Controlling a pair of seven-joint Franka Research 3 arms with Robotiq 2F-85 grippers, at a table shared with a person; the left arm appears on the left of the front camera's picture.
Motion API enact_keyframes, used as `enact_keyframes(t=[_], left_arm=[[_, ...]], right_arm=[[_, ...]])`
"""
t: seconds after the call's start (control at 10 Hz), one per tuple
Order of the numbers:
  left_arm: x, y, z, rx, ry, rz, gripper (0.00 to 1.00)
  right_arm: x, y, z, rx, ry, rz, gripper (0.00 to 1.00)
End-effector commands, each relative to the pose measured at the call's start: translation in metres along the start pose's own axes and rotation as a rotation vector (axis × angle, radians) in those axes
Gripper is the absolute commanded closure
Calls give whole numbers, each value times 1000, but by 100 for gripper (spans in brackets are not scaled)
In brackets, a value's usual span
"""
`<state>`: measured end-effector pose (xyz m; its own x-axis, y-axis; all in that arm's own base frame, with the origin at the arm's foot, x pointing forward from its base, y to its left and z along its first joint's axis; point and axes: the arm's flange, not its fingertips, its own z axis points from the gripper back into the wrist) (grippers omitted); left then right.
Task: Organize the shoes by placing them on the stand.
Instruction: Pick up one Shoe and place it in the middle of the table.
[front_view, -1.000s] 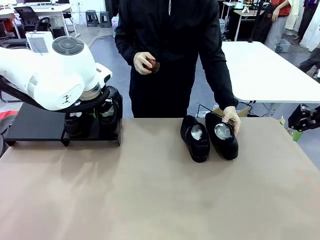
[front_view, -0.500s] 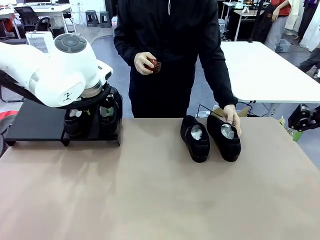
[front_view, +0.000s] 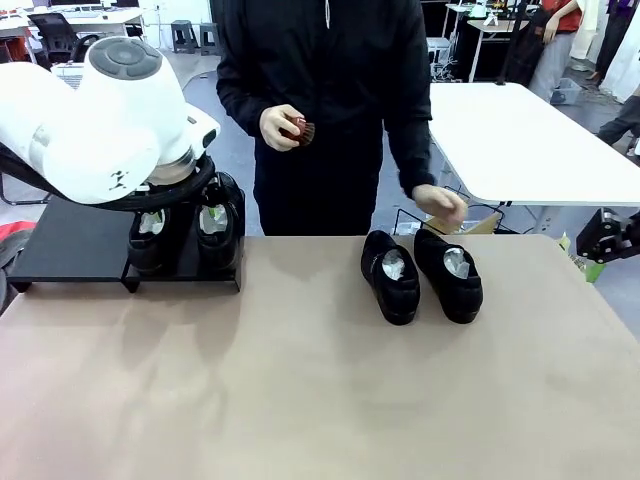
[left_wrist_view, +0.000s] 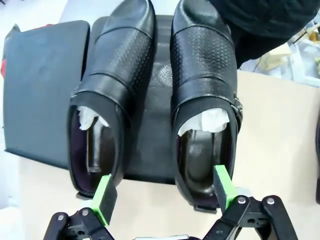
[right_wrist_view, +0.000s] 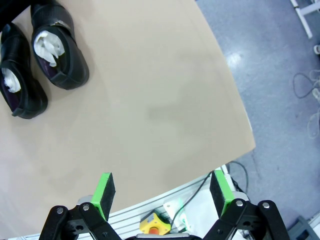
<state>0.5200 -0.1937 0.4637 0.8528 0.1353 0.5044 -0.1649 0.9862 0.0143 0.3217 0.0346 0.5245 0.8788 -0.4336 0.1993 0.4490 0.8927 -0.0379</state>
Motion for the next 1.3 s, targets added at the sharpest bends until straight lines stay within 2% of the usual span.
enact_keyframes(t=[0.0,0.5,0.7,0.8,1.0,1.2], left_arm=[[5,-5,-14,-16,-1,-3,0],[1,-5,-17,-14,9,-1,0],[-1,9,43,-15,-101,15,0],[-7,13,63,-17,-105,-5,0],[-31,14,86,-161,64,-134,0],[-55,2,100,-222,188,-289,0]], right_arm=[[-1,-1,-2,3,-1,-2,0],[-1,-1,-2,3,-1,-2,0],[-1,-1,-2,3,-1,-2,0],[-1,-1,-2,3,-1,-2,0],[-1,-1,-2,3,-1,-2,0],[-1,-1,-2,3,-1,-2,0]])
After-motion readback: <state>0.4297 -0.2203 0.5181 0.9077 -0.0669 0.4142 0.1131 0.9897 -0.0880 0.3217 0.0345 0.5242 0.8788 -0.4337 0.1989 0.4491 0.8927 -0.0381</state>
